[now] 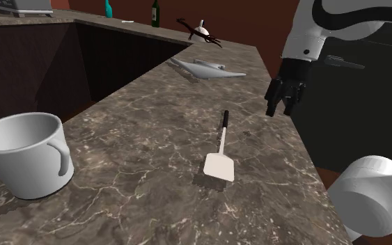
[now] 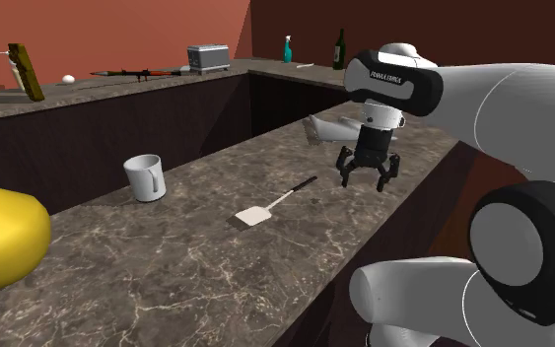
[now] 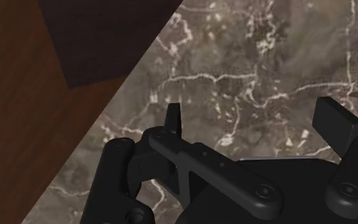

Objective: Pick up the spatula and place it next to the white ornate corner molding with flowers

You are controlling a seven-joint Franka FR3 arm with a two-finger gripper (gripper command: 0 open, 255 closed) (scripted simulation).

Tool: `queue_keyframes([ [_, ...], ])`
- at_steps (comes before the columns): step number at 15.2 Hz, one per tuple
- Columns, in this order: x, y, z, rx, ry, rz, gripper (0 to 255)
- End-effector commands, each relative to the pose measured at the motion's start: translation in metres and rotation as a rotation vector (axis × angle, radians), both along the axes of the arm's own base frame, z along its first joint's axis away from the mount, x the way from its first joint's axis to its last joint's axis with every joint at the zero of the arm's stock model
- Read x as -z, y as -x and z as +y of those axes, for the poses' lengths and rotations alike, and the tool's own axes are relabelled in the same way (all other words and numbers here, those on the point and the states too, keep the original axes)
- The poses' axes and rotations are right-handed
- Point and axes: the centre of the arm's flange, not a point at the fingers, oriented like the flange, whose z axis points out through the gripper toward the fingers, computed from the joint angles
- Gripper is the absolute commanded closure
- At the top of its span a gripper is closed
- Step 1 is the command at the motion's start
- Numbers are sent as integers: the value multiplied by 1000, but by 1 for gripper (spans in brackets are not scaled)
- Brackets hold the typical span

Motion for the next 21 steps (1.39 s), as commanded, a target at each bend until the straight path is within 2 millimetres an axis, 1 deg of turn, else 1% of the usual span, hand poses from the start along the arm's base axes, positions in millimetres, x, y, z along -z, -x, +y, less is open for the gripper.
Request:
queue_keyframes([
  [1,0,0,0,0,0,0,0],
  [5,-12,16,57,186,64,-41,0],
  [9,-19,21,117,373,128,-82,0],
  [13,-23,15,177,559,192,-122,0],
  [17,-24,-2,234,741,254,-162,0],
  [21,-3,-2,233,741,254,-162,0],
])
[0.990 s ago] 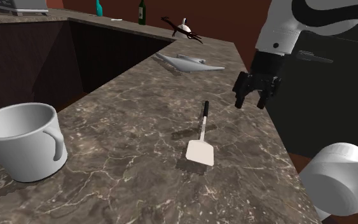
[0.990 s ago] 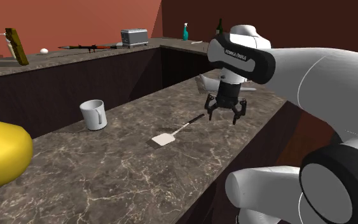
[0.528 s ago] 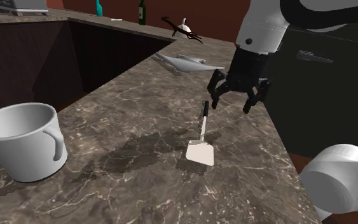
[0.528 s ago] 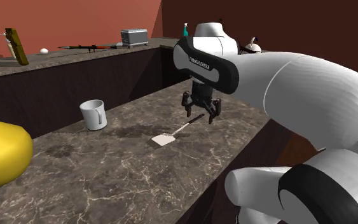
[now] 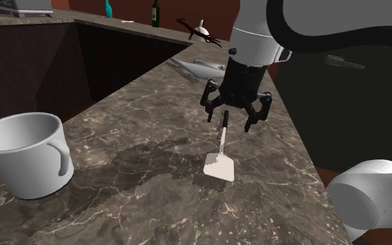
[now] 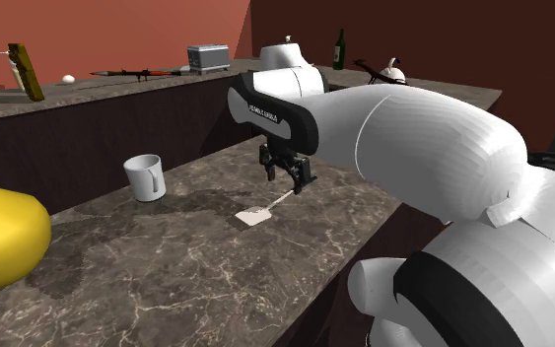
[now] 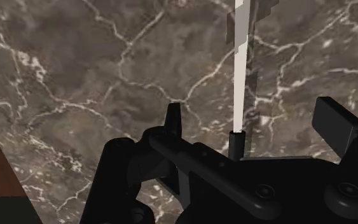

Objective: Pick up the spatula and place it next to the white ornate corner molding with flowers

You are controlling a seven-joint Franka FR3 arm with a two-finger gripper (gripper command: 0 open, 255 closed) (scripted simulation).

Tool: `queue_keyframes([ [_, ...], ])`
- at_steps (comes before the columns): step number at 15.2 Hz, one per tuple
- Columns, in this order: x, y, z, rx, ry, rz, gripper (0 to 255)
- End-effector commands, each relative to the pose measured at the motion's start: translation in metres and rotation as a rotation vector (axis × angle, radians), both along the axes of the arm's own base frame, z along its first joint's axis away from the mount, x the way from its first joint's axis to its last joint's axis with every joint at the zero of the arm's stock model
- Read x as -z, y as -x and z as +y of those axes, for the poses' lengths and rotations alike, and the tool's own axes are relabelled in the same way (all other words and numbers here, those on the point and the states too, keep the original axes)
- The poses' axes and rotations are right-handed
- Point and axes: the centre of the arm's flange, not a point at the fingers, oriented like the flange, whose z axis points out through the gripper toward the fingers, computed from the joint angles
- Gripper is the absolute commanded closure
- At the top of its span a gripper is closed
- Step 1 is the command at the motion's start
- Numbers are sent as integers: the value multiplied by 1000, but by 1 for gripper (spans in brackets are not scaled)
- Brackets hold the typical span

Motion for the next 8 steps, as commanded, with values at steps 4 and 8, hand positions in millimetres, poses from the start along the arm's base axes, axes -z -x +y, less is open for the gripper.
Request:
queue_keyframes([
  [4,24,-2,0,4,1,-1,0],
  [8,24,-2,0,4,1,-1,0],
])
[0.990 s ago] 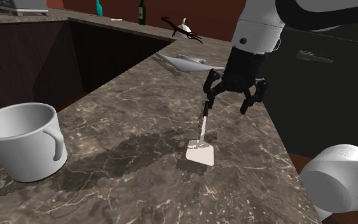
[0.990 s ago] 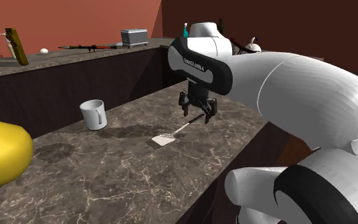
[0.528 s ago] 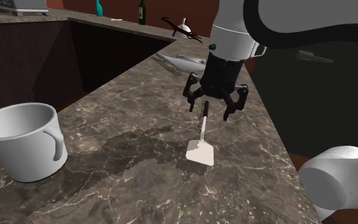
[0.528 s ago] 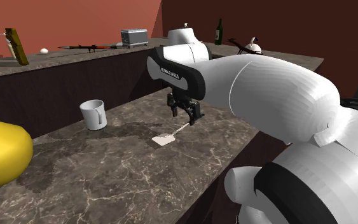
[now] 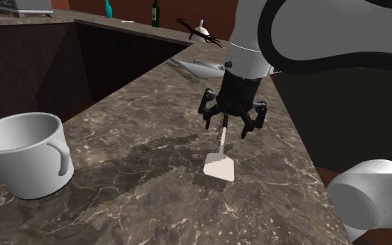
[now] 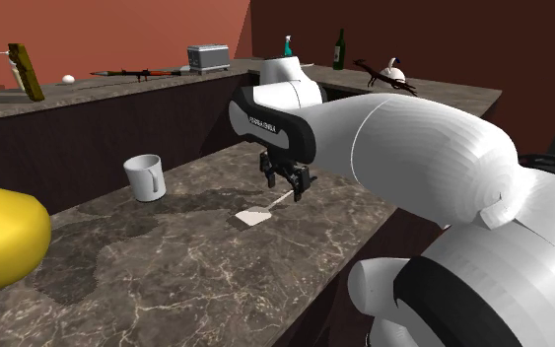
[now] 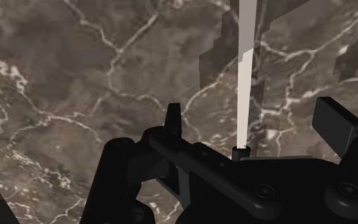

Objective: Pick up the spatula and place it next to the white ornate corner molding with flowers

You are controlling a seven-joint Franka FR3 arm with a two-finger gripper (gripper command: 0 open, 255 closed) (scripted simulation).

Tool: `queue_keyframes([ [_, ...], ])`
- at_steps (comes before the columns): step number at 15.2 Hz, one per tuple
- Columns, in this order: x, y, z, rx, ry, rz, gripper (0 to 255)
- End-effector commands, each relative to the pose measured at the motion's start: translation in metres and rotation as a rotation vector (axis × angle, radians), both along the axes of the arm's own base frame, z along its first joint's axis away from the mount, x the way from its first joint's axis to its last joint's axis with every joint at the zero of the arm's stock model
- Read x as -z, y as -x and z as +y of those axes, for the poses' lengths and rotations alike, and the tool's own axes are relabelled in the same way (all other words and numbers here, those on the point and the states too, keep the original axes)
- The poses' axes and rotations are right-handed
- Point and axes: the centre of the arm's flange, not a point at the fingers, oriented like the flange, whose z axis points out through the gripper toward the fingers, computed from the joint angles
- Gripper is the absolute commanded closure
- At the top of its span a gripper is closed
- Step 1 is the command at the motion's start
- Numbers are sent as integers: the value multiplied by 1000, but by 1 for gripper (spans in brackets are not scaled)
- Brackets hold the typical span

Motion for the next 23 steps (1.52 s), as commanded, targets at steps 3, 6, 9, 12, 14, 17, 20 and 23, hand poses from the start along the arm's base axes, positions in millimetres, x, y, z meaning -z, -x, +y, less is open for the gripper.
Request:
queue_keyframes([
  [3,0,0,0,0,0,0,0],
  [6,0,0,0,0,0,0,255],
  [9,0,0,0,0,0,0,255],
  [12,0,0,0,0,0,0,255],
  [14,0,0,0,0,0,0,255],
  [17,-16,0,0,0,0,0,255],
  [20,-31,0,0,0,0,0,255],
  [23,-47,0,0,0,0,0,255],
])
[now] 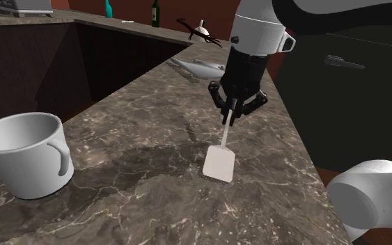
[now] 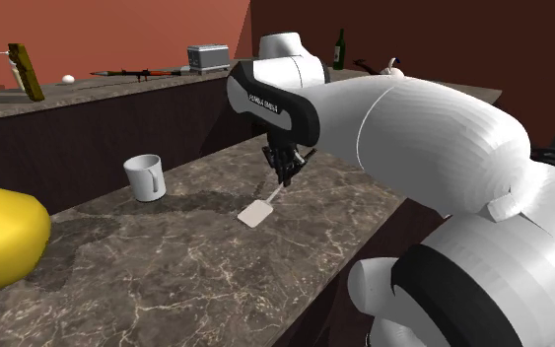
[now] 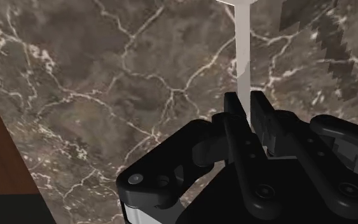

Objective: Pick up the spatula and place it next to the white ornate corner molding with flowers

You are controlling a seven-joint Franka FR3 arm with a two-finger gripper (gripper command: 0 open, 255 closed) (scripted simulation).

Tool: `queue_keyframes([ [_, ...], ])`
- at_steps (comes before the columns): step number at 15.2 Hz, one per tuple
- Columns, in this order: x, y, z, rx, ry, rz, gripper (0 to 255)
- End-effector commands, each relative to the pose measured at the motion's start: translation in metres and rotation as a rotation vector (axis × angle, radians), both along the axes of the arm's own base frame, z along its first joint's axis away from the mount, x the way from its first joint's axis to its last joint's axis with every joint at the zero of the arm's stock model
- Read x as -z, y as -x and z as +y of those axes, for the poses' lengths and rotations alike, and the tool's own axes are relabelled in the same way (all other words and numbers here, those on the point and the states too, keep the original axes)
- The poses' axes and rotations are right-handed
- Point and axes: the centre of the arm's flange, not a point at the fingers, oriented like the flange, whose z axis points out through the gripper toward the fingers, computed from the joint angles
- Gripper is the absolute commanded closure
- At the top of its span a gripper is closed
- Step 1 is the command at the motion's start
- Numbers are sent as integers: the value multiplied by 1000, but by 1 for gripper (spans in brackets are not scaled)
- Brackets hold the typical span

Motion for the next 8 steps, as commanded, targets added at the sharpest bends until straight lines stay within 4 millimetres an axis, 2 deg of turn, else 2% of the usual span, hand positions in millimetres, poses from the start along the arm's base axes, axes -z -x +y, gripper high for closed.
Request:
queue_keyframes([
  [1,-10,0,0,0,0,0,255],
  [8,-47,0,0,0,0,0,255],
])
